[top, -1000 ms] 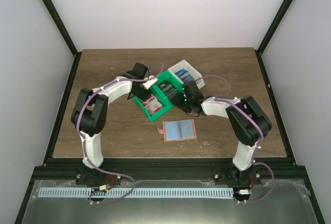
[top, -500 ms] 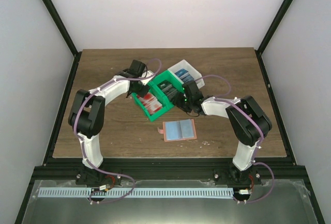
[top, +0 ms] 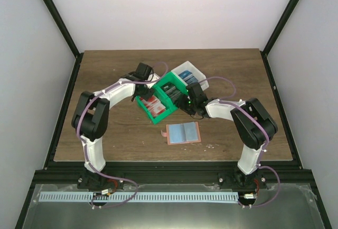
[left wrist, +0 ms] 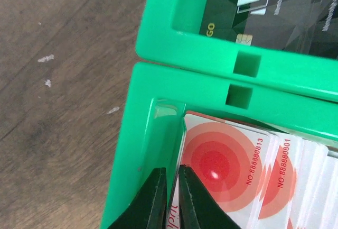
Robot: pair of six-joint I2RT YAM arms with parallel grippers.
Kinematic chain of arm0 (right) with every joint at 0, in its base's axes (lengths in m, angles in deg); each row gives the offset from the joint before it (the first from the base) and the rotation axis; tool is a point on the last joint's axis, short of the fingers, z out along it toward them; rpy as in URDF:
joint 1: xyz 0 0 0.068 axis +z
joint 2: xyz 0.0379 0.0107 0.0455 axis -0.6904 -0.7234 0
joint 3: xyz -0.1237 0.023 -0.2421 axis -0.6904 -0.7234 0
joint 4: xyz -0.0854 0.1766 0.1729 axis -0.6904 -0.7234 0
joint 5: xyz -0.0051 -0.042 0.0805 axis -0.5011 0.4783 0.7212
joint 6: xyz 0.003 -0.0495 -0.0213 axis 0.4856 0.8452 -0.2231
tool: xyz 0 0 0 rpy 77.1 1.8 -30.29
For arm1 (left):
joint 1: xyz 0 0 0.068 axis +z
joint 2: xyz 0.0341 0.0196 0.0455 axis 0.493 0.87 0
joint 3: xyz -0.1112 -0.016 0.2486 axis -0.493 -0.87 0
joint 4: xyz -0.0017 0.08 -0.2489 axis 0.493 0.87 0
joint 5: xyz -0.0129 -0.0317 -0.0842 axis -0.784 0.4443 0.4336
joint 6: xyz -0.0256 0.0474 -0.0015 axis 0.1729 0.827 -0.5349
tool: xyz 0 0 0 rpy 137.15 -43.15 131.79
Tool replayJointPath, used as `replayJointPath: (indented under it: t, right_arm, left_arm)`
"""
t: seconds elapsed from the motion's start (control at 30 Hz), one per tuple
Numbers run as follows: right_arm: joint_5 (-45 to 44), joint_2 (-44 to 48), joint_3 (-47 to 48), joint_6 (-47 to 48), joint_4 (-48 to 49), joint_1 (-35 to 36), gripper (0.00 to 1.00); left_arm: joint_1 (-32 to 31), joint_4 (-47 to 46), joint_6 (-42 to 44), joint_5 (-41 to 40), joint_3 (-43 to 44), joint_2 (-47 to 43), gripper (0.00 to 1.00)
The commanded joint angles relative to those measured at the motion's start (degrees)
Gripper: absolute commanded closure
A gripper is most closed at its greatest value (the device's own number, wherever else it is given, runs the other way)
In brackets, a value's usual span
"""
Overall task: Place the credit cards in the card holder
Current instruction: Pick up the credit card from the storage box.
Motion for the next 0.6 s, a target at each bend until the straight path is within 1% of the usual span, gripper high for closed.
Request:
replayJointPath:
  t: [0.0,0.13,0.23,0.33,0.4,0.5,0.57]
  right_arm:
    - [-1.0,-0.2,-0.1,2.7,-3.0,-0.2,0.53]
    - [-0.7,-0.2,-0.1,2.5,-2.8,-0.2,0.53]
    - [-0.7,-0.2,0.0,2.5,-2.7,-0.2,0.53]
    - [-0.6,-0.1,-0.1,2.6,-2.8,-0.2,0.53]
    - [-0.7,0.0,-0.1,2.6,-2.8,-0.2,0.53]
    - [-0.4,0.2,0.2,2.9,-2.8,-0.2,0.53]
    - [-0.2,0.5,0.6,3.7,-2.9,-0.2,0.52]
  left_arm:
    - [0.7,1.2,-0.1,-5.0,-1.8,4.5,0.88]
    - [0.2,1.2,0.1,-3.5,-2.0,4.2,0.83]
    - [0.2,0.9,0.2,-4.1,-2.3,4.2,0.83]
    - [0.2,0.7,0.0,-4.7,-2.1,3.8,0.92]
    - [0.2,1.1,-0.2,-3.8,-1.5,2.9,0.96]
    - [0.1,2.2,-0.5,-1.2,-0.4,0.7,1.0]
    - [0.1,2.7,-0.7,0.2,-0.1,-1.2,1.0]
